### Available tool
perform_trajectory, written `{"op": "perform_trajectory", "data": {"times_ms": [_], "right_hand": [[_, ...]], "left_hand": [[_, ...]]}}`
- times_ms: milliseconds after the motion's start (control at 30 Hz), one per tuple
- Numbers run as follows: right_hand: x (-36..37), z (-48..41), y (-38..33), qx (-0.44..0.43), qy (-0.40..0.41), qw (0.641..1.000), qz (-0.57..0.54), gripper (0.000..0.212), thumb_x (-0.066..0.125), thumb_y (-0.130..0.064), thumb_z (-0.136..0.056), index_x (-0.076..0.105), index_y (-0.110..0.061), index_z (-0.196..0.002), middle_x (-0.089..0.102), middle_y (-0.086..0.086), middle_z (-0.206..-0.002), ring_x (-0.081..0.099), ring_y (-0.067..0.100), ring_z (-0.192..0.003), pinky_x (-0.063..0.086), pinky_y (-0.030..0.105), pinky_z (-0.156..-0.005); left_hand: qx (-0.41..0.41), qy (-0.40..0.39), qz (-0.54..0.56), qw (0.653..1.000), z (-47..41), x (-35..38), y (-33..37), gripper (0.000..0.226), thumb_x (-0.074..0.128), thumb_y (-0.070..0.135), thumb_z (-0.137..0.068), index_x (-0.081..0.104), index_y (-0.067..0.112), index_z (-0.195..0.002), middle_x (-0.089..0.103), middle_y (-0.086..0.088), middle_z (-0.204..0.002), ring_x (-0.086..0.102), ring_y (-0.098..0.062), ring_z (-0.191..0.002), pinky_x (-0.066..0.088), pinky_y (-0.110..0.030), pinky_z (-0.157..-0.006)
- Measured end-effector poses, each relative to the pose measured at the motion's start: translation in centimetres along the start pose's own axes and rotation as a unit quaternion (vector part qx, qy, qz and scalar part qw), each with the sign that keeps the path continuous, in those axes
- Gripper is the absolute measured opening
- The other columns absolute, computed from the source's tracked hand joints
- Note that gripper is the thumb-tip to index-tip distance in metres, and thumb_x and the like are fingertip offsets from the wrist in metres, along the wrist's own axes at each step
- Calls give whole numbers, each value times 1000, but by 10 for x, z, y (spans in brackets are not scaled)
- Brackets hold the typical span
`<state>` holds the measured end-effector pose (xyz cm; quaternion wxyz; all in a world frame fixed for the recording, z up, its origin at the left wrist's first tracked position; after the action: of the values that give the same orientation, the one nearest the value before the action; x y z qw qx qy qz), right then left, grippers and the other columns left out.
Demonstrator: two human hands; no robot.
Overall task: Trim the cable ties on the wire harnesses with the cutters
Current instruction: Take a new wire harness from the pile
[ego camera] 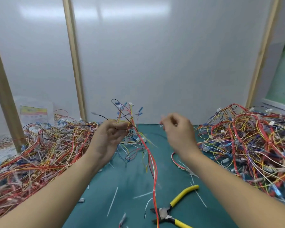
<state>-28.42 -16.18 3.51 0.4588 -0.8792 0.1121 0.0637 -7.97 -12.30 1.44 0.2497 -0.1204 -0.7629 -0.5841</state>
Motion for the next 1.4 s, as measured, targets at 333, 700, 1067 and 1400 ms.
{"op": "perform_trajectory", "data": {"times_ms": [333,700,1067,1400], "right_hand": [[36,0,11,191,-189,958,-101,25,71,-25,-91,73,0,-90,58,9,-81,45,11,-59,35,19,-42],[-26,-66,-44,122,-110,984,-73,26,63,-18,-94,75,-19,-71,68,-8,-84,36,9,-64,28,21,-55],[-18,-41,-22,170,-198,947,-185,23,54,-16,-101,67,-11,-84,71,5,-88,67,21,-66,53,30,-59],[-39,-52,-20,175,-155,936,-264,36,66,-40,-92,63,-17,-66,66,8,-83,68,21,-64,56,29,-50]], "left_hand": [[21,-32,-227,973,-6,6,-6,33,39,2,-83,59,1,-109,66,-10,-122,57,-25,-125,42,-34,-107],[290,-89,-764,569,-35,-15,65,30,42,41,-101,67,26,-91,67,14,-80,61,-10,-72,43,-37,-89],[288,58,-780,553,-38,-55,52,68,73,48,-81,43,33,-140,37,3,-152,34,-20,-139,25,-48,-116],[67,-35,-703,708,-36,-65,5,16,61,54,-90,67,39,-88,65,11,-70,59,-14,-66,42,-25,-60]]}}
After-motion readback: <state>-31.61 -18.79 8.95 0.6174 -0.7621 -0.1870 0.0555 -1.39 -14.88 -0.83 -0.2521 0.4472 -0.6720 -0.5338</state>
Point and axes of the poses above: each hand's wrist, its own z-axis away from the middle knuckle, its own x-axis out of the palm, y = z × x, the point moved 1 cm from there along -z, towards the middle knuckle
